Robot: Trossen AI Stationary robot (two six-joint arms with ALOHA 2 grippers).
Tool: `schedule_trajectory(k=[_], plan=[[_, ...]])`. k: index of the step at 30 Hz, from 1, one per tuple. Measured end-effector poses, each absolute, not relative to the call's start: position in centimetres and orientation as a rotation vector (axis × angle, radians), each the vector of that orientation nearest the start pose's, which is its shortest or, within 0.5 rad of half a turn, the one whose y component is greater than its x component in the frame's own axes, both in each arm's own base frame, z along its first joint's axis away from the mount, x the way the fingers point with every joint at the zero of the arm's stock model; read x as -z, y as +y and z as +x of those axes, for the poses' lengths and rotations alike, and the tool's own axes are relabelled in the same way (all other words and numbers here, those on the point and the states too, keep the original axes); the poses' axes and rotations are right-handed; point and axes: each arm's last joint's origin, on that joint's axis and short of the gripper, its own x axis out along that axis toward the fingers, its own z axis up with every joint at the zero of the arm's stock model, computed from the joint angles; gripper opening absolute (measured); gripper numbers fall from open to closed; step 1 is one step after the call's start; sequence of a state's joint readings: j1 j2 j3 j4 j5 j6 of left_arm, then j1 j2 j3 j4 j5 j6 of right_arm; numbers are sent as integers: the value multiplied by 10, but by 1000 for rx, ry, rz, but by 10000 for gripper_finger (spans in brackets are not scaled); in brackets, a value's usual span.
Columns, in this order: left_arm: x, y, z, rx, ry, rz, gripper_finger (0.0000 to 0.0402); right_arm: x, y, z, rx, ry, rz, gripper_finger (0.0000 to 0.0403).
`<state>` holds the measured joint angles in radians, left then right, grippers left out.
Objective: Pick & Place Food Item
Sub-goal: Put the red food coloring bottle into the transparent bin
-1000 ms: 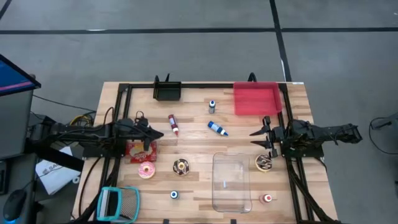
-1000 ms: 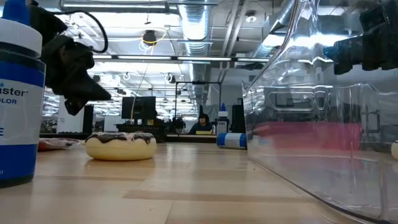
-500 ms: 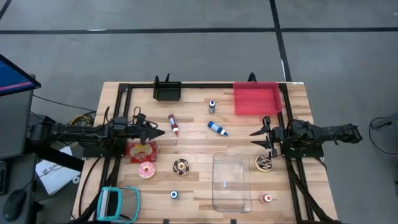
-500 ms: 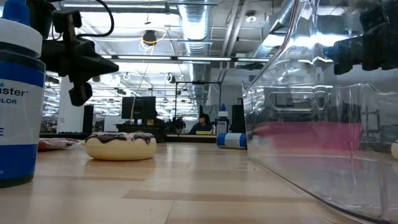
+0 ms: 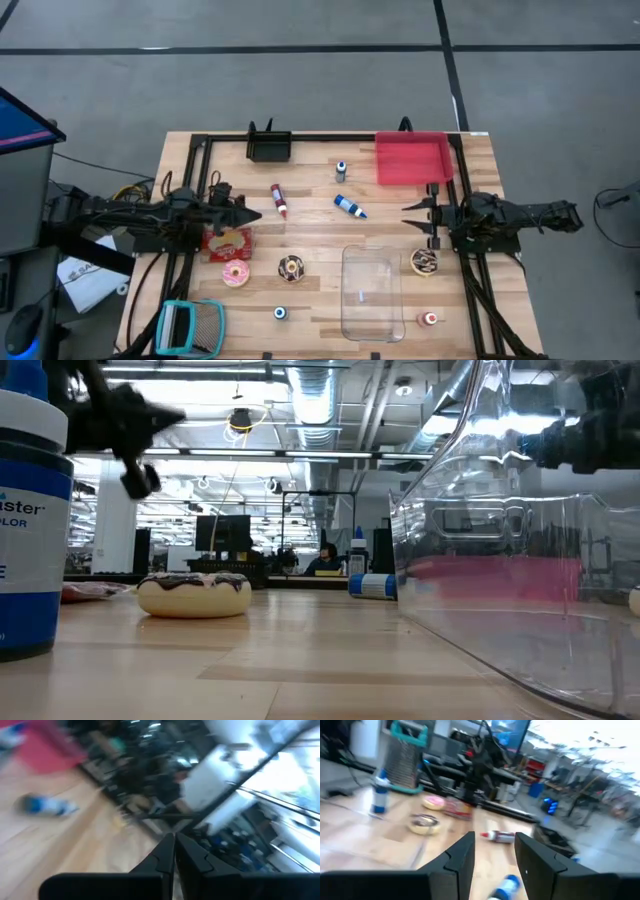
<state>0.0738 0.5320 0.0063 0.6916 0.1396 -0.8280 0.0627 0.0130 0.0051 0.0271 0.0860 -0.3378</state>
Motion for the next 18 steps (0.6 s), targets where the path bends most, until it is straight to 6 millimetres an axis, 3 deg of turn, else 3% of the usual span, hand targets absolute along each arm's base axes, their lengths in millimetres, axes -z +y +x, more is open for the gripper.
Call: schedule_trajectory(k=[4,10,13,18], plan=[[-193,5,127,91,-276,-829,8,-167,1,98,54,-14,-358,131],[-205,0,123,37,-442,-859,8,-172,1,98,49,-66,-238,131],[-215,-2,124,2,-487,-844,16,-177,5,97,-43,-119,143,131],[-233,-6,135,-13,-438,-799,49,-191,1,95,28,-289,509,131]])
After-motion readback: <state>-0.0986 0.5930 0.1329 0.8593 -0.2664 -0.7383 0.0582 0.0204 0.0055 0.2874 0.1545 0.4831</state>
